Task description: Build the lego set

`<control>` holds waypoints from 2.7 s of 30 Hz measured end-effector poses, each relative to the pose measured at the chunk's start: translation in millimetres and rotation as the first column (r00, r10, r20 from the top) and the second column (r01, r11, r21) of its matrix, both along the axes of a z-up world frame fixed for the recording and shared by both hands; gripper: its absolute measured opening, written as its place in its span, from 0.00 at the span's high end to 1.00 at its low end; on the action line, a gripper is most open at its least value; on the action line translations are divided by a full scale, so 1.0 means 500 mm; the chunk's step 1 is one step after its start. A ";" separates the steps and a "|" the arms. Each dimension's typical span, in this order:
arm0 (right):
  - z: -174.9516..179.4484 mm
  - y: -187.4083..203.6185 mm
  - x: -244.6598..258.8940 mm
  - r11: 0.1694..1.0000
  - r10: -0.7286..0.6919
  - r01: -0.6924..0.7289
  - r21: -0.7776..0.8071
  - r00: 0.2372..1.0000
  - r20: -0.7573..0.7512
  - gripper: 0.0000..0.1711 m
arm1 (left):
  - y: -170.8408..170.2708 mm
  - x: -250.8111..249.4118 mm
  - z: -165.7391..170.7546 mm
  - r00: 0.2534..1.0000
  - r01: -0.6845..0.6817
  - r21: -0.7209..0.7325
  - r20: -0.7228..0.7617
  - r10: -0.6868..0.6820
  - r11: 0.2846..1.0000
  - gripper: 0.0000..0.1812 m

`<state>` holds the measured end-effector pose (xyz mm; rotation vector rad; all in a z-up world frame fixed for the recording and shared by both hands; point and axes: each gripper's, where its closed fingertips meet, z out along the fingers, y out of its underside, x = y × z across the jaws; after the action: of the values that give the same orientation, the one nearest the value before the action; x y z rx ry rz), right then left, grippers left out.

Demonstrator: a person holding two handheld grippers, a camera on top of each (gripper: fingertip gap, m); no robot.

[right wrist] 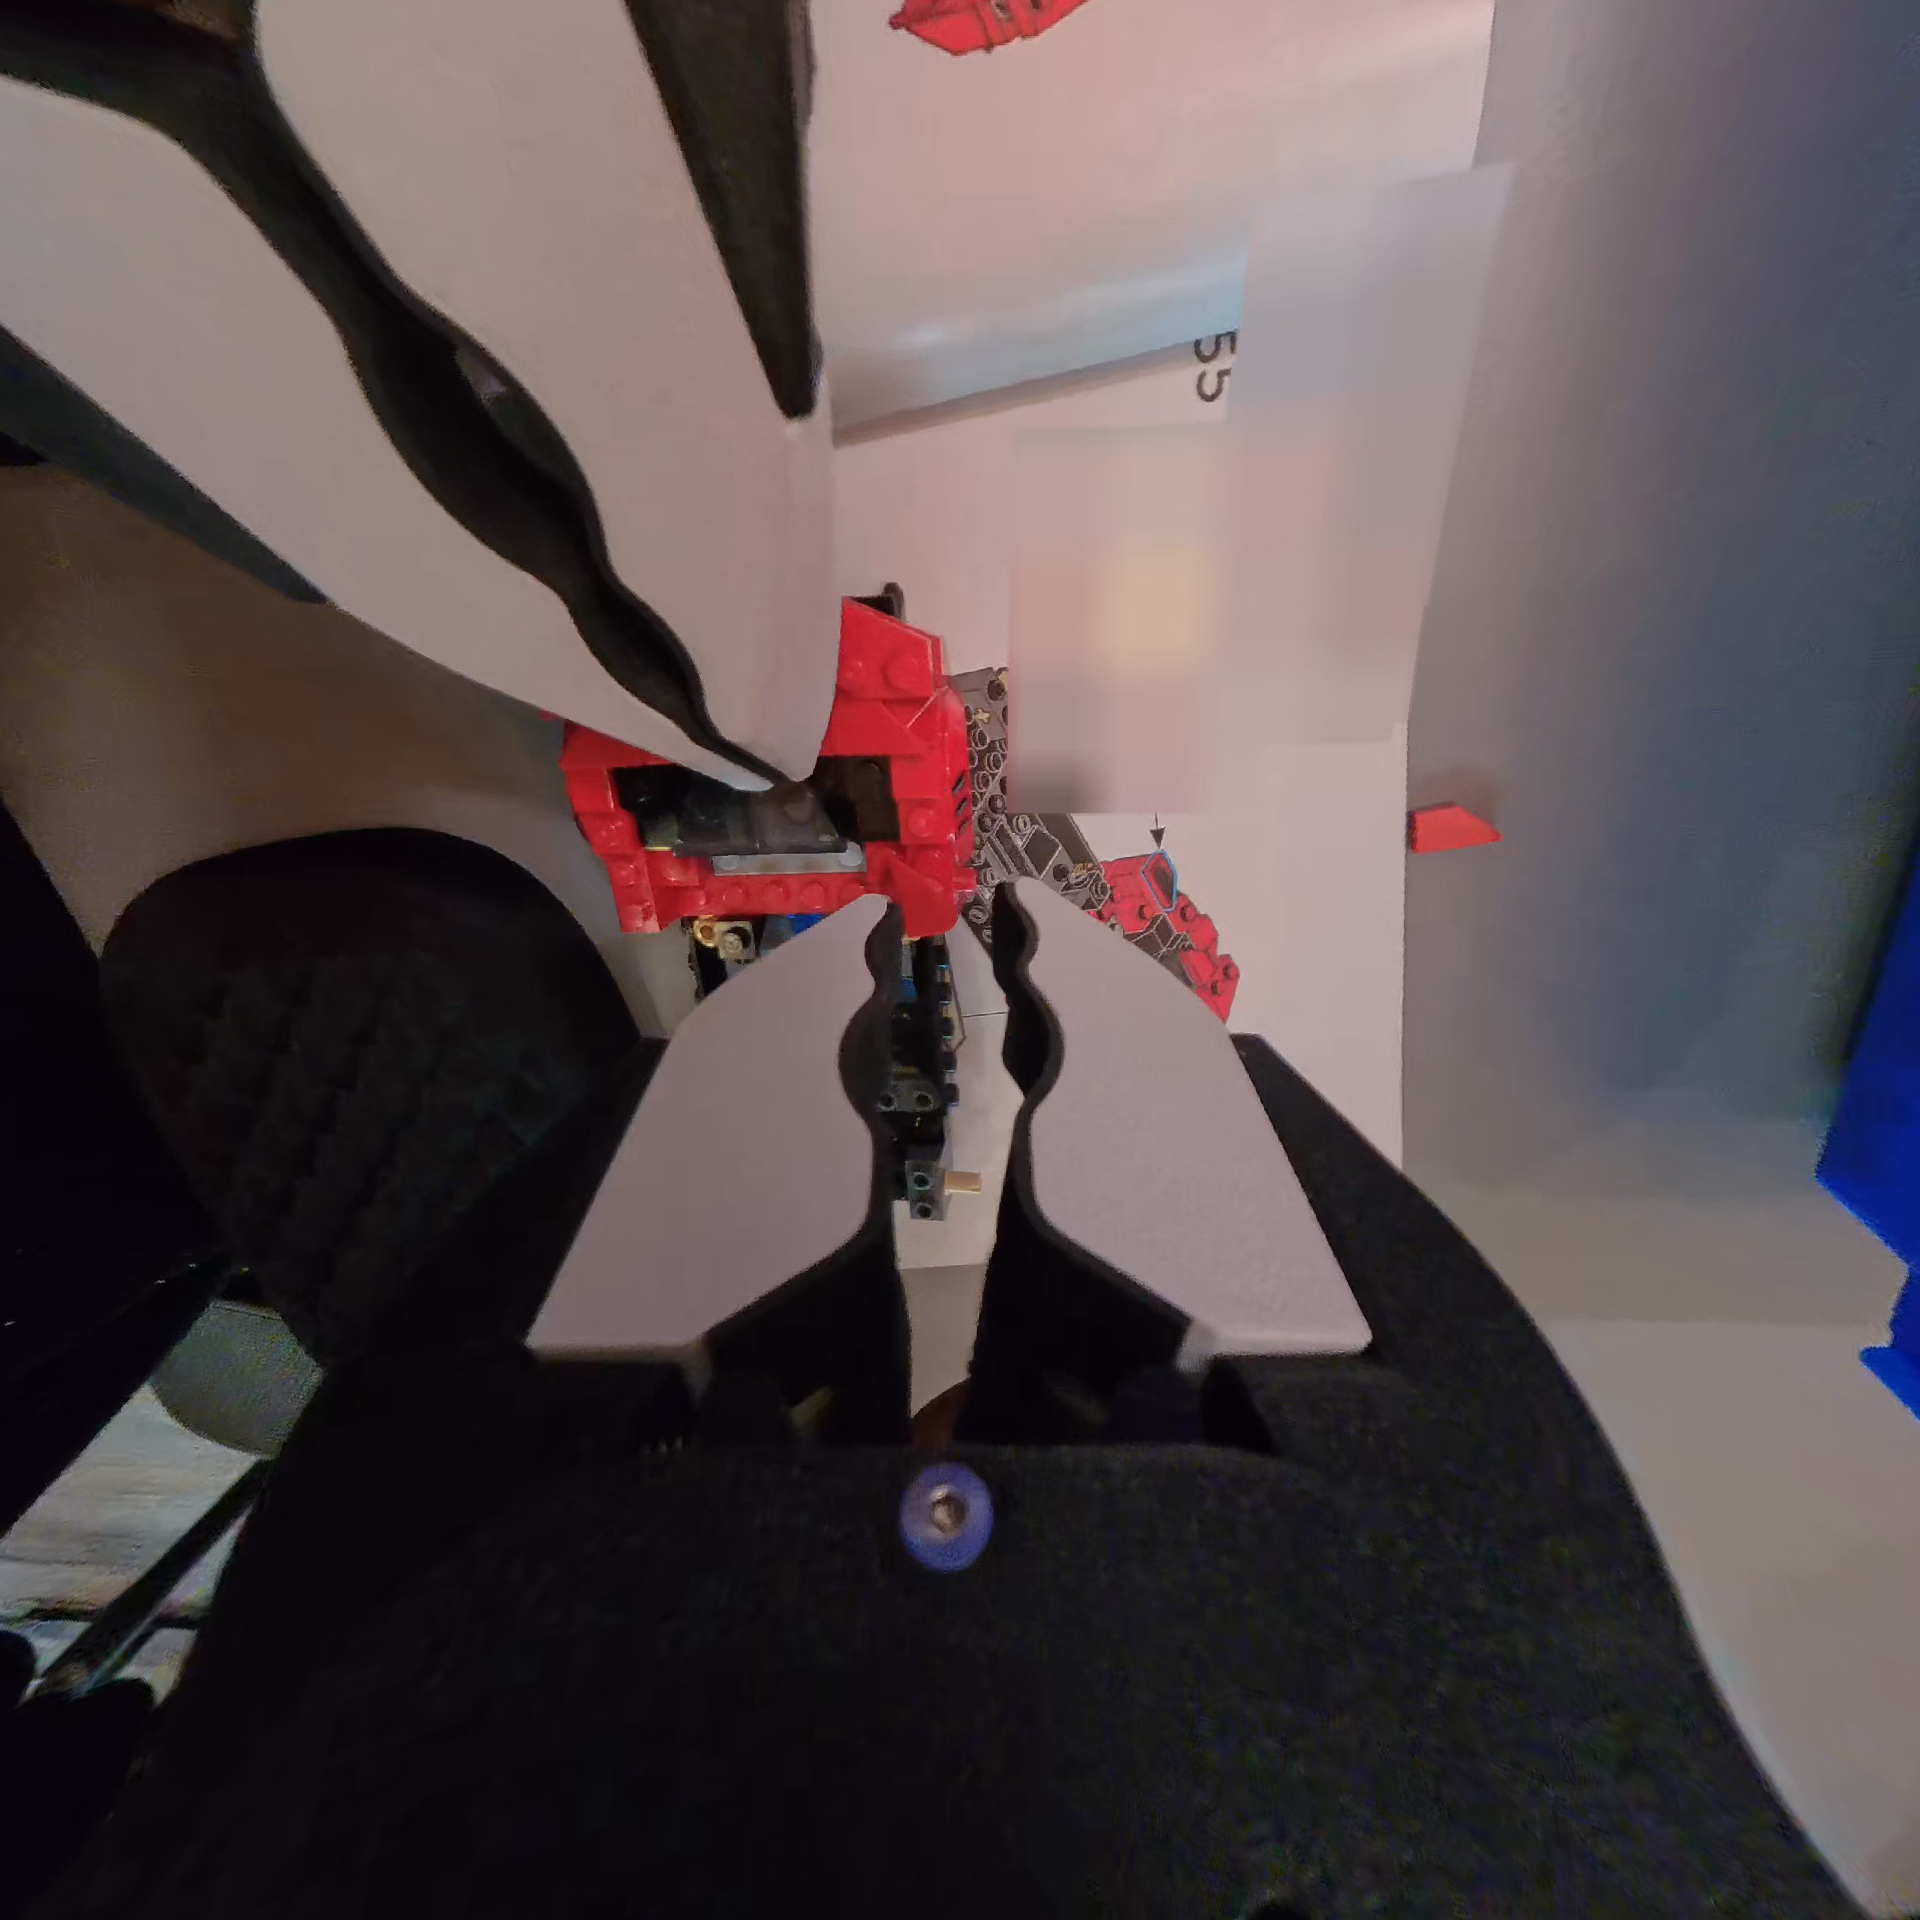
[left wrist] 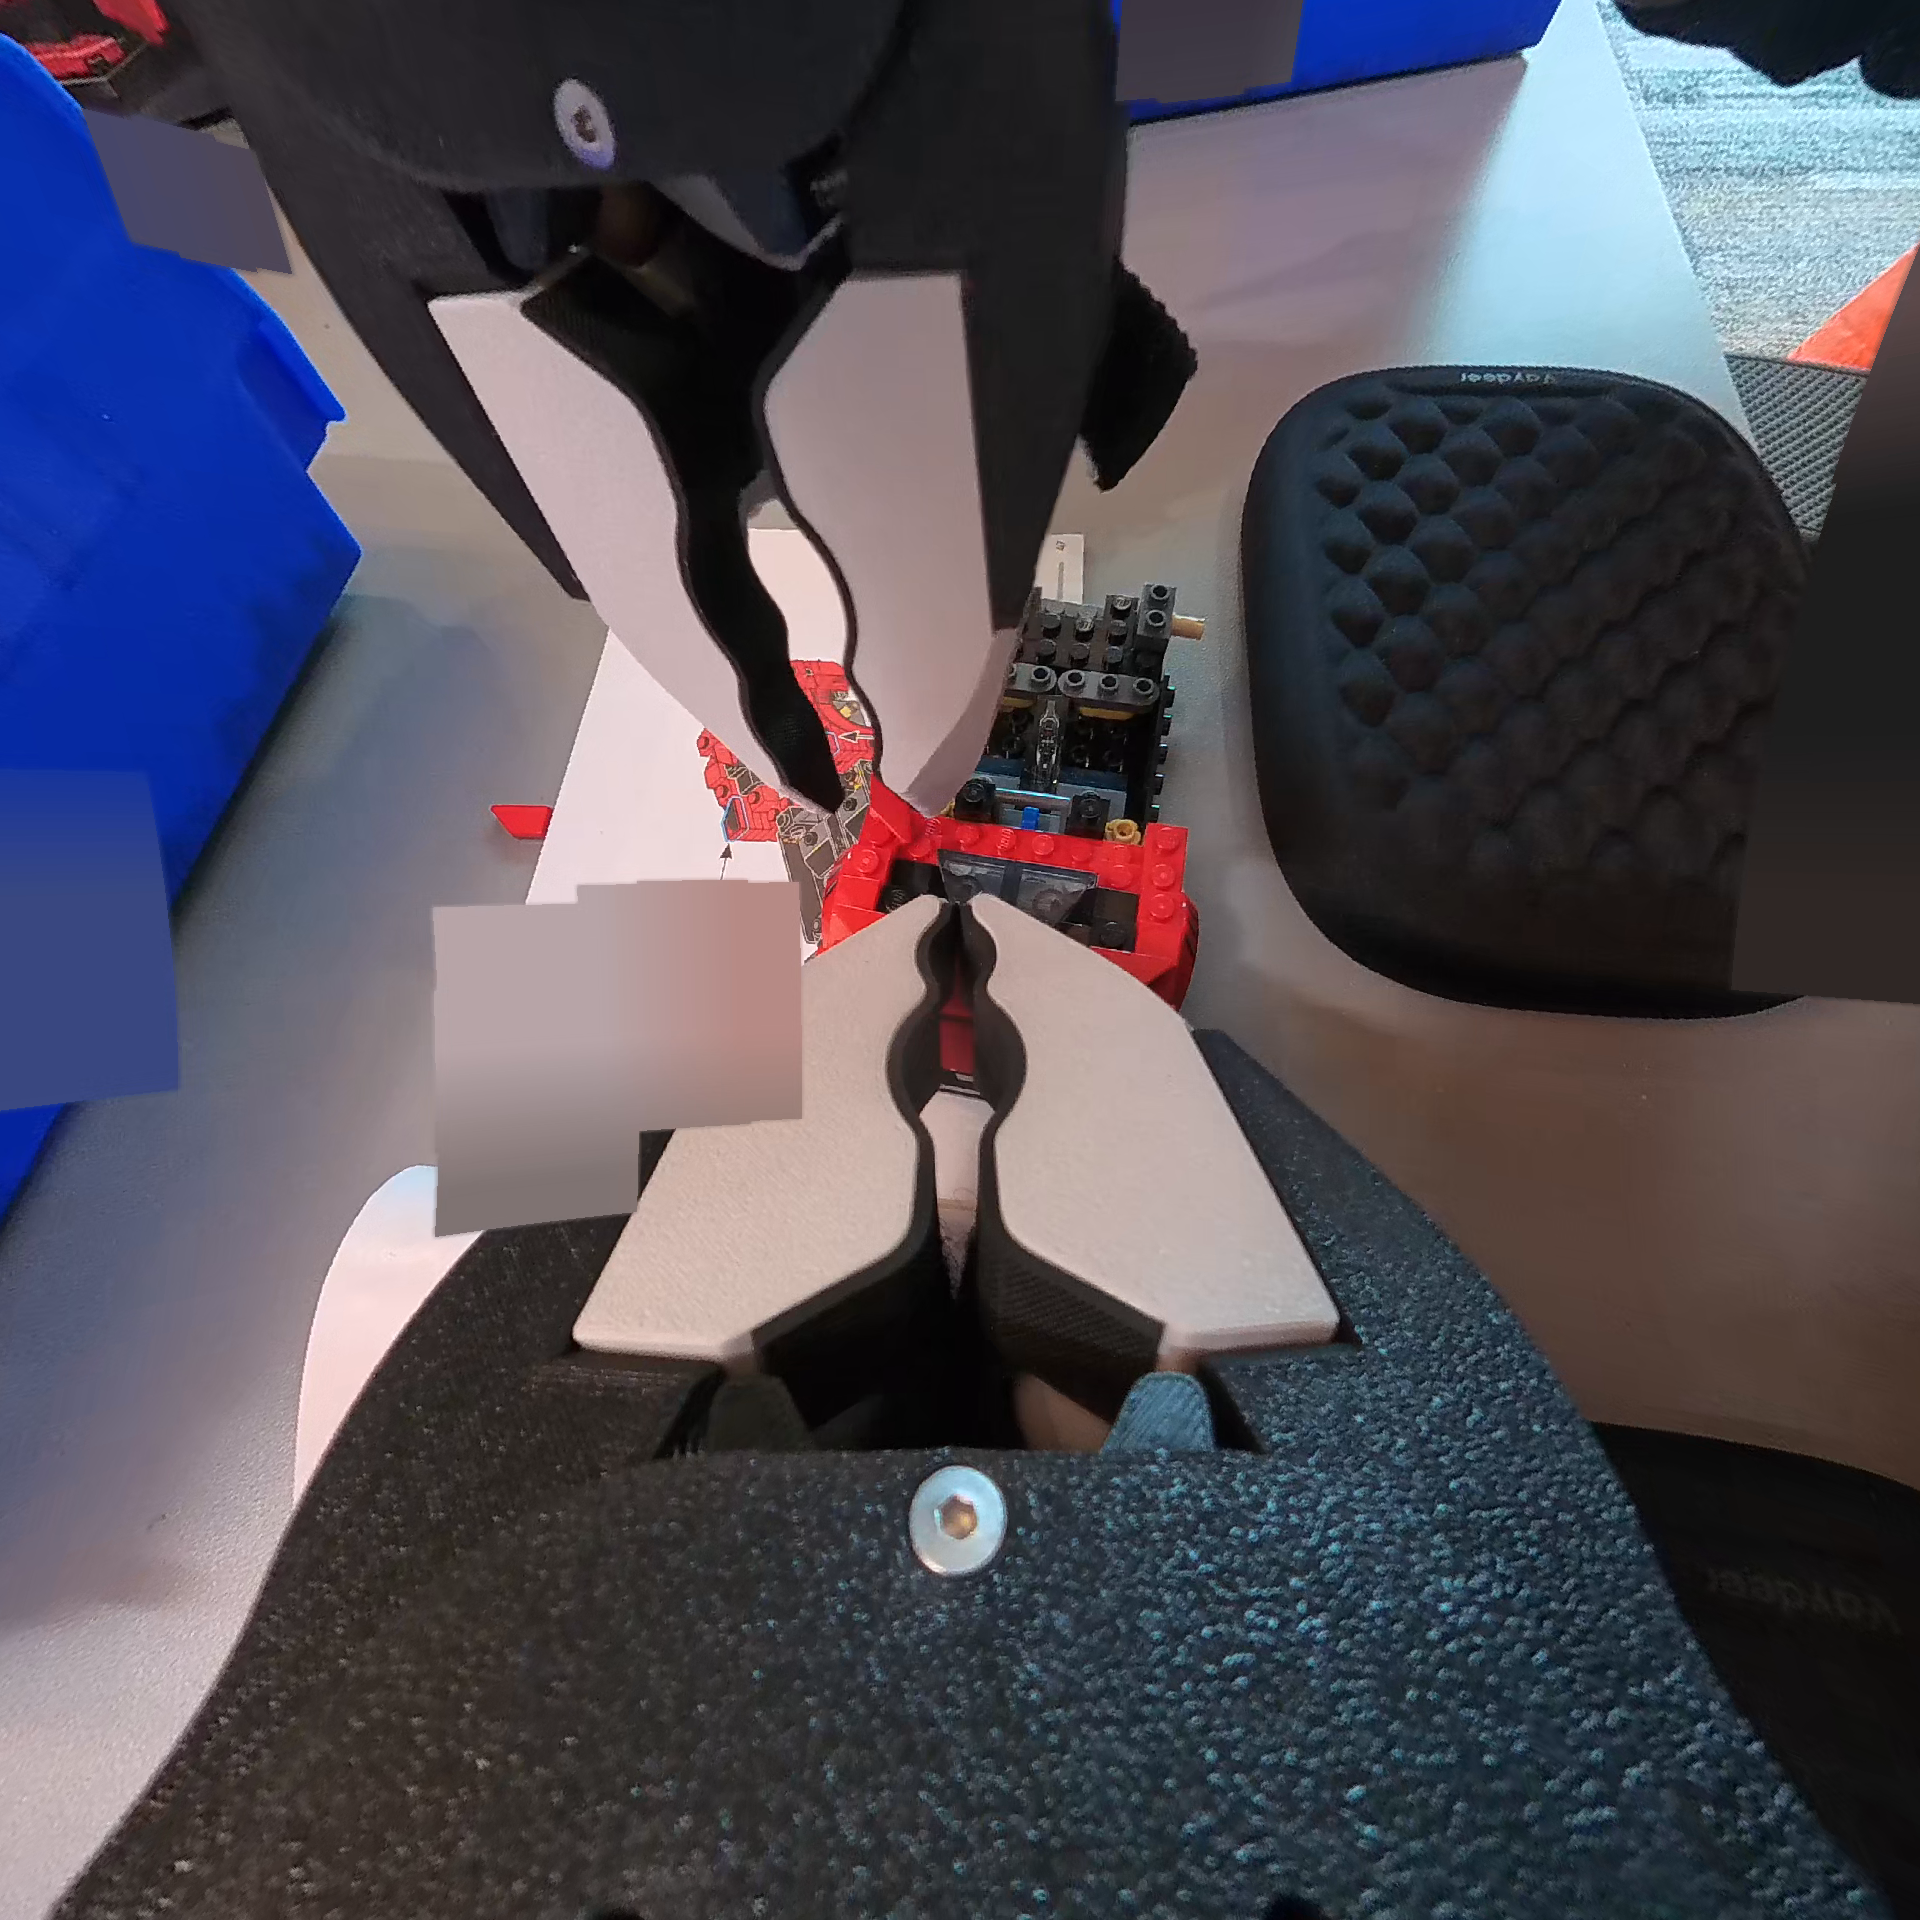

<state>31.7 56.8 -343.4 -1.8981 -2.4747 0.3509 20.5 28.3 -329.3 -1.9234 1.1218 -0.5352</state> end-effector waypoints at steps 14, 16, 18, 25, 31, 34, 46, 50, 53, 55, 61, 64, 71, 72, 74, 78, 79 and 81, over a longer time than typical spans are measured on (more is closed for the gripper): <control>0.003 -0.013 -0.003 0.879 -0.204 0.195 -0.435 0.979 0.026 0.95 | -0.001 0.001 0.000 1.000 0.003 0.002 0.004 -0.003 1.000 1.00; 0.001 -0.014 -0.003 0.844 -0.219 0.214 -0.492 0.975 0.047 0.94 | -0.001 0.001 0.000 1.000 0.004 0.004 0.003 -0.004 1.000 1.00; 0.000 -0.016 -0.004 0.828 -0.222 0.217 -0.517 0.974 0.053 0.94 | -0.001 0.001 0.000 1.000 0.005 0.004 0.003 -0.005 1.000 1.00; -0.007 -0.021 0.000 0.829 -0.222 0.221 -0.513 0.973 0.060 0.91 | -0.002 0.002 0.000 1.000 0.003 0.005 0.007 -0.003 1.000 1.00; -0.006 -0.021 0.000 0.804 -0.250 0.231 -0.549 0.967 0.040 0.91 | -0.002 0.002 0.000 1.000 0.004 0.006 0.005 -0.004 1.000 1.00; -0.005 -0.022 0.000 0.794 -0.256 0.232 -0.562 0.966 0.037 0.90 | -0.002 0.001 0.001 1.000 0.003 0.007 0.004 -0.003 1.000 1.00; 0.021 0.025 0.015 0.923 -0.125 -0.002 -0.385 0.944 -0.304 0.86 | -0.003 0.001 0.001 1.000 0.003 0.011 -0.002 -0.003 1.000 1.00; 0.064 -0.002 0.004 0.922 -0.047 -0.177 -0.345 0.832 -0.552 0.93 | -0.003 0.001 0.001 1.000 0.006 0.013 -0.003 -0.006 1.000 1.00; 0.044 -0.004 0.001 0.934 0.011 -0.216 -0.284 0.813 -0.583 0.95 | -0.003 0.001 0.000 1.000 0.006 0.017 -0.007 -0.006 1.000 1.00; 0.038 -0.007 -0.003 0.927 0.017 -0.235 -0.291 0.804 -0.594 0.94 | -0.003 0.001 0.000 1.000 0.007 0.022 -0.011 -0.007 1.000 1.00; 0.028 -0.005 -0.015 0.923 0.035 -0.254 -0.288 0.803 -0.595 0.92 | -0.003 0.001 0.000 1.000 0.009 0.025 -0.013 -0.008 1.000 1.00; 0.018 -0.006 -0.018 0.936 0.050 -0.240 -0.257 0.814 -0.579 0.92 | -0.003 0.001 0.000 1.000 0.009 0.025 -0.011 -0.008 1.000 1.00; 0.008 -0.009 -0.012 0.960 0.030 -0.174 -0.221 0.845 -0.535 0.96 | -0.002 0.001 0.000 1.000 0.009 0.024 -0.006 -0.008 1.000 1.00; 0.007 -0.009 -0.010 0.963 0.022 -0.159 -0.215 0.849 -0.528 0.97 | -0.002 0.002 0.000 1.000 0.008 0.023 -0.006 -0.008 1.000 1.00; 0.007 -0.010 -0.009 0.967 -0.008 -0.125 -0.223 0.856 -0.517 0.97 | -0.002 0.002 0.000 1.000 0.008 0.023 -0.005 -0.008 1.000 1.00; 0.006 -0.009 -0.008 0.963 -0.083 -0.061 -0.261 0.859 -0.505 0.98 | -0.002 0.002 0.000 1.000 0.008 0.024 -0.006 -0.008 1.000 1.00; 0.006 -0.010 -0.009 0.960 -0.107 -0.042 -0.277 0.859 -0.501 0.98 | -0.001 0.002 0.000 1.000 0.008 0.024 -0.006 -0.008 1.000 1.00; 0.007 -0.010 -0.009 0.948 -0.164 0.000 -0.319 0.856 -0.490 0.98 | -0.001 0.002 0.000 1.000 0.008 0.024 -0.005 -0.008 1.000 1.00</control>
<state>27.3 51.9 -340.0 -1.6931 -2.0617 1.1358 21.6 27.7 -329.4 -1.9013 1.1347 -0.5186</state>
